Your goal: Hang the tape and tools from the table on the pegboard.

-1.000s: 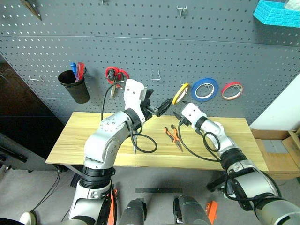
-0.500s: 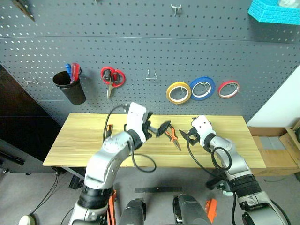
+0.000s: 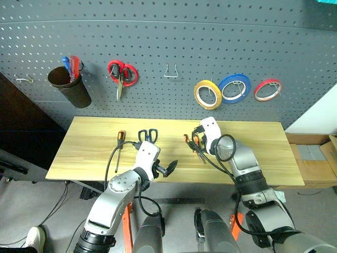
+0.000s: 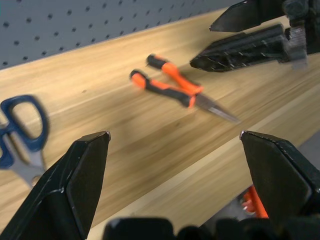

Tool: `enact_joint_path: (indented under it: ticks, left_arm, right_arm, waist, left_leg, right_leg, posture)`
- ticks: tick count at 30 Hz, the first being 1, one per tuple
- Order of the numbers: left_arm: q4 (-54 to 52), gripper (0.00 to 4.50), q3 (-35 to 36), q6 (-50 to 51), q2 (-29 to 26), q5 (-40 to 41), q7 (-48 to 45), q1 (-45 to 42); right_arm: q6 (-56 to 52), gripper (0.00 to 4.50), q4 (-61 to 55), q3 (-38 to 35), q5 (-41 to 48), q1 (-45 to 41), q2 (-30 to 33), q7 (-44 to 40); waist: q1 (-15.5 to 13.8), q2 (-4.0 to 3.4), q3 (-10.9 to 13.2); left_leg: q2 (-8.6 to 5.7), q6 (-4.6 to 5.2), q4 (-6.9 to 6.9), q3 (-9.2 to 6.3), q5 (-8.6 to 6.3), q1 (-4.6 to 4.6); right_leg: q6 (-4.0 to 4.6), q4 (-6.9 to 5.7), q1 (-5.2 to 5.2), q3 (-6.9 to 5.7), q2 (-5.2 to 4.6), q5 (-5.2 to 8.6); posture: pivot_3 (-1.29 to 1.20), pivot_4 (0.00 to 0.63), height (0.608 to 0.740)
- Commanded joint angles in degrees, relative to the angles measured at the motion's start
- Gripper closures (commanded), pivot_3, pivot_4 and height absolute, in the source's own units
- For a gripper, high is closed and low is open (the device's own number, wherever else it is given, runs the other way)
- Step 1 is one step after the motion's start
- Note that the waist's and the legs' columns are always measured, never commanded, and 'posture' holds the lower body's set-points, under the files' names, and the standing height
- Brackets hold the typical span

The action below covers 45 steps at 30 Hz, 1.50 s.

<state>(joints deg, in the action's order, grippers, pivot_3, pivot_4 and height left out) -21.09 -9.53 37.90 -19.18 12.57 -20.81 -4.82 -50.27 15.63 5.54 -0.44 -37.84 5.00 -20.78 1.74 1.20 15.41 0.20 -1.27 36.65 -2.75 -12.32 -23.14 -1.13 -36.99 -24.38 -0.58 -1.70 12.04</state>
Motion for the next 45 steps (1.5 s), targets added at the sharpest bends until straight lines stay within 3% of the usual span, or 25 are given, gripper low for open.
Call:
enact_joint_path:
  ticks: [1, 5, 17, 29, 32, 38, 42, 45]
  left_arm:
    - [-1.26, 0.0, 0.06, -1.83, -0.65, -0.72, -0.82, -0.29]
    - [-0.49, 0.0, -0.51, -2.13, -0.66, -1.0, -1.19, -1.34]
    - [-0.33, 0.0, -0.01, -1.37, -0.06, -1.15, -1.8, -3.03]
    - [-1.38, 0.0, 0.57, -0.36, 0.16, -0.79, -1.29, -2.71]
    - [-1.37, 0.0, 0.84, -0.28, 0.29, -0.64, -1.22, -2.69]
    - [-0.29, 0.0, 1.31, -0.59, 0.42, -0.81, -1.47, -3.71]
    - [0.4, 0.0, 1.5, -0.72, 0.4, -0.9, -1.68, -4.7]
    - [-0.53, 0.0, 2.01, -0.67, 0.14, -0.94, -1.44, -5.01]
  right_arm:
    - [-1.75, 0.01, 2.6, -0.6, 1.1, -2.3, -0.71, 0.89]
    - [-3.19, 0.01, 6.98, -1.72, 1.22, -3.92, -1.57, 3.13]
    - [2.49, 0.01, 17.94, -1.06, 0.75, -8.12, -3.65, 6.35]
    - [8.14, 0.01, 29.36, 0.46, -1.29, -12.96, -3.03, 6.1]
    - [9.35, 0.6, 28.13, 1.47, -1.79, -11.85, -2.23, 5.24]
    - [12.04, 2.66, 25.43, 2.79, -2.56, -9.92, -0.99, 3.77]
    - [13.58, 2.77, 23.87, 2.76, -2.6, -9.12, -0.6, 2.82]
    - [13.81, 2.77, 14.96, 2.63, -1.41, -5.25, 0.83, -0.04]
  waist:
    - [-0.03, 0.0, 0.25]
    - [0.0, -0.02, 0.62]
    - [0.2, 0.0, 2.5]
    - [0.13, -0.02, 2.89]
    - [0.13, -0.02, 2.9]
    - [0.13, -0.02, 2.9]
    - [0.11, -0.01, 2.9]
    - [0.07, -0.01, 2.9]
  left_leg:
    - [0.0, 0.05, 0.0, -0.04, -0.03, -0.12]
    - [0.01, 0.13, 0.05, -0.03, -0.08, -0.77]
    - [0.27, 0.13, 0.08, 0.09, -0.08, -0.76]
    - [0.42, 0.13, -0.02, 0.09, -0.08, -0.77]
    - [0.42, 0.13, -0.03, 0.08, -0.08, -0.78]
    - [0.43, 0.13, -0.13, 0.09, -0.08, -0.77]
    - [0.44, 0.12, -0.15, 0.09, -0.08, -0.77]
    - [0.43, 0.12, -0.2, 0.1, -0.08, -0.79]
  right_leg:
    - [0.01, 0.02, -0.08, 0.0, 0.0, 0.02]
    - [0.22, -0.06, -0.82, 0.0, 0.0, -0.1]
    - [-0.02, -0.09, -0.91, -0.02, 0.29, -0.01]
    - [0.01, -0.02, -0.97, -0.03, 0.44, -0.01]
    - [0.01, -0.01, -0.97, -0.04, 0.43, -0.01]
    - [0.01, 0.02, -1.0, -0.03, 0.44, 0.0]
    - [0.01, 0.02, -1.01, -0.04, 0.45, 0.0]
    - [0.01, 0.05, -1.02, -0.04, 0.44, 0.0]
  posture:
    - [-0.02, 0.329, 0.74]
    - [-0.01, 0.339, 0.74]
    - [0.0, 0.358, 0.74]
    - [0.01, 0.363, 0.74]
    - [0.01, 0.358, 0.74]
    - [0.0, 0.352, 0.74]
    - [0.01, 0.339, 0.74]
    - [0.01, 0.32, 0.74]
